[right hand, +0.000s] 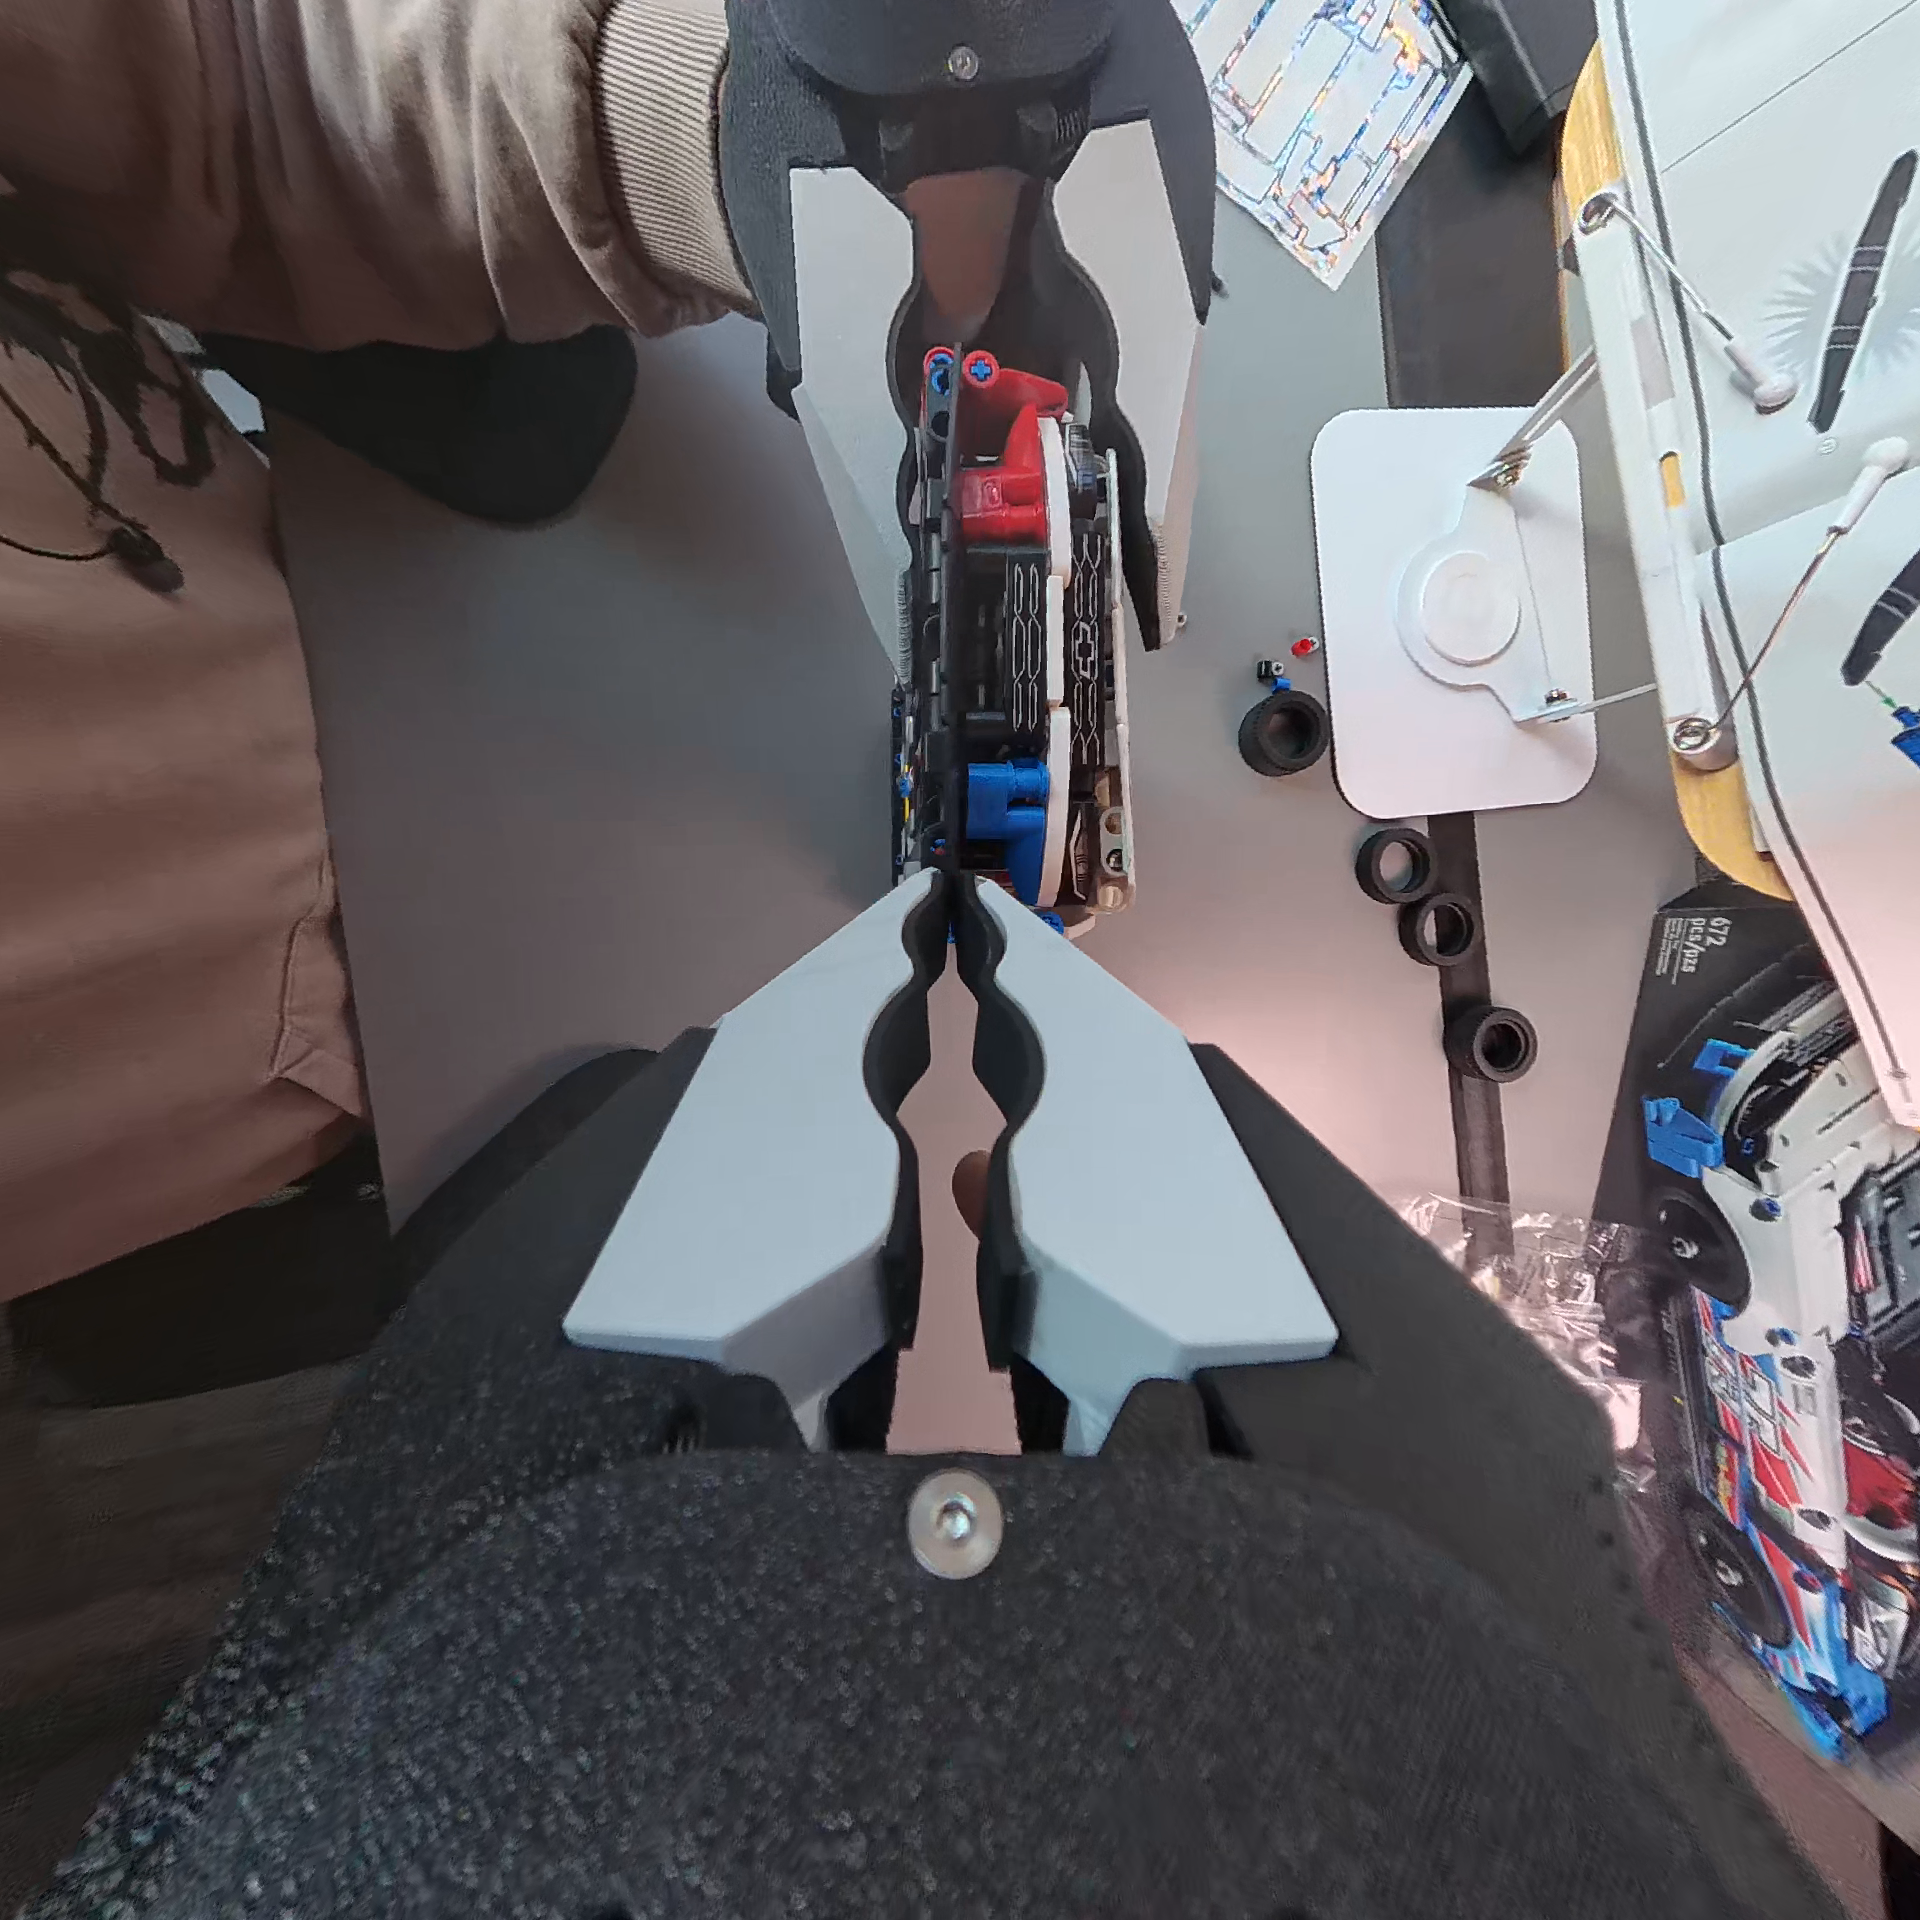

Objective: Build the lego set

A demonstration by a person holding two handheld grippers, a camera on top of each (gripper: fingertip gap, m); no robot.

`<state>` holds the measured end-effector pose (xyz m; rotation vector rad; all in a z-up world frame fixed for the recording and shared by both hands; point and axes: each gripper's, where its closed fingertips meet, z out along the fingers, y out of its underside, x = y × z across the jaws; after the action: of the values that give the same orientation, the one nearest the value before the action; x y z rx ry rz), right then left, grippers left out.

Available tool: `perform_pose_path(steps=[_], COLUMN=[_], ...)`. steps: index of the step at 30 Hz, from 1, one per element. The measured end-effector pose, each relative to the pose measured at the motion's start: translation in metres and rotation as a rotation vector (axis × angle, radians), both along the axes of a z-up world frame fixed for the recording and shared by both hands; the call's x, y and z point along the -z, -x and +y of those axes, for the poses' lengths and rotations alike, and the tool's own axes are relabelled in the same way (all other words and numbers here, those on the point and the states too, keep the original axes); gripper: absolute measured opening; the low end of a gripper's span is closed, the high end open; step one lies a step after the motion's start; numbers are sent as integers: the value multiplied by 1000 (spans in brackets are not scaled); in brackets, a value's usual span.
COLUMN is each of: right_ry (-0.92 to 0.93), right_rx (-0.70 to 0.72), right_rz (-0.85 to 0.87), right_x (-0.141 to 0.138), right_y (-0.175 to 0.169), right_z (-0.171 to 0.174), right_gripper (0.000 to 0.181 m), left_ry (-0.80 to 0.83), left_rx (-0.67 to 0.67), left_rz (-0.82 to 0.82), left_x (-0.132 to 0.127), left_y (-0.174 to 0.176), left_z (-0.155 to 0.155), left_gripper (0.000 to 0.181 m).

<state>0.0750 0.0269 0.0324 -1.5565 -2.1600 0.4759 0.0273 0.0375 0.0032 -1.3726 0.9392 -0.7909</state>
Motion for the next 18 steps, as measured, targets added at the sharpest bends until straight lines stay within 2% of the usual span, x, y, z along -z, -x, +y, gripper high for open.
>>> perform_pose_path(steps=[7,15,18], right_ry=[42,93,-44], right_rx=[3,16,28], right_rz=[15,112,201], right_x=[0,0,-3], right_y=[0,3,7], right_z=[2,0,10], right_gripper=[0,0,0], left_ry=[0,14,20], left_rx=[-1,8,-29], left_rz=[-12,-33,-33], left_x=[-1,-1,-1], left_y=[0,2,5], left_z=[0,1,6], left_gripper=[54,54,54])
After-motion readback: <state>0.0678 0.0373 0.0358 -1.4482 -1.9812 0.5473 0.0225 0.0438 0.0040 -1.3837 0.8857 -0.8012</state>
